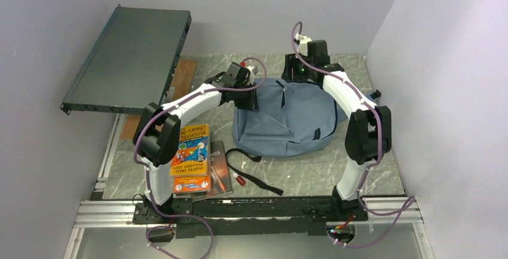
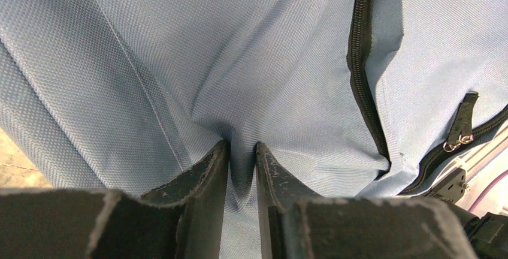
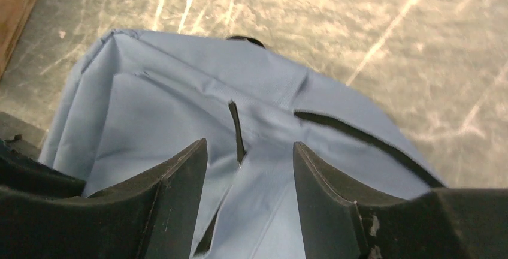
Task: Pack the student bag
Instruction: Unzip the student bag at the center of the board.
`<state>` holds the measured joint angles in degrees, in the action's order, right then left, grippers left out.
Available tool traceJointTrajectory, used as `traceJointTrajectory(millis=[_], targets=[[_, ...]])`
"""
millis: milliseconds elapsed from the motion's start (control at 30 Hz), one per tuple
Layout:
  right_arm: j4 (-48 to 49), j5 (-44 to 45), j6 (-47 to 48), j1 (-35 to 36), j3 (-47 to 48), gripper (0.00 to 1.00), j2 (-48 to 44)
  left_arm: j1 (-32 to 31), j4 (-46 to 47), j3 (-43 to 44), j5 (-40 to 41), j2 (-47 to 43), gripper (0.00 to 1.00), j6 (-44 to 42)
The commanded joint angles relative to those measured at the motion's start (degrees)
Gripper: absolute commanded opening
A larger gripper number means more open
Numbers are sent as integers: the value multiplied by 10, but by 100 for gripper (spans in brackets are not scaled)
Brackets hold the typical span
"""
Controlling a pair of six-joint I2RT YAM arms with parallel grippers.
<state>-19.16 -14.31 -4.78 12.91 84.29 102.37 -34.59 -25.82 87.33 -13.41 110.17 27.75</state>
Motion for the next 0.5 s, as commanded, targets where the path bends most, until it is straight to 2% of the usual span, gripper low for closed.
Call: traceJointTrajectory(millis=[0,167,367,467], targets=[[-35,-78,34,5,83,57,59,-10,-3,-7,-34,-6,26,5],[-11,-128,42,8,107,53,91,-10,-4,-4,-39,-7,23,5],[-30,-159,42,8,142,29,130,-10,-4,-3,-40,-4,20,4],[-29,-162,42,8,139,27,135,-9,-6,-1,-41,-3,20,5]])
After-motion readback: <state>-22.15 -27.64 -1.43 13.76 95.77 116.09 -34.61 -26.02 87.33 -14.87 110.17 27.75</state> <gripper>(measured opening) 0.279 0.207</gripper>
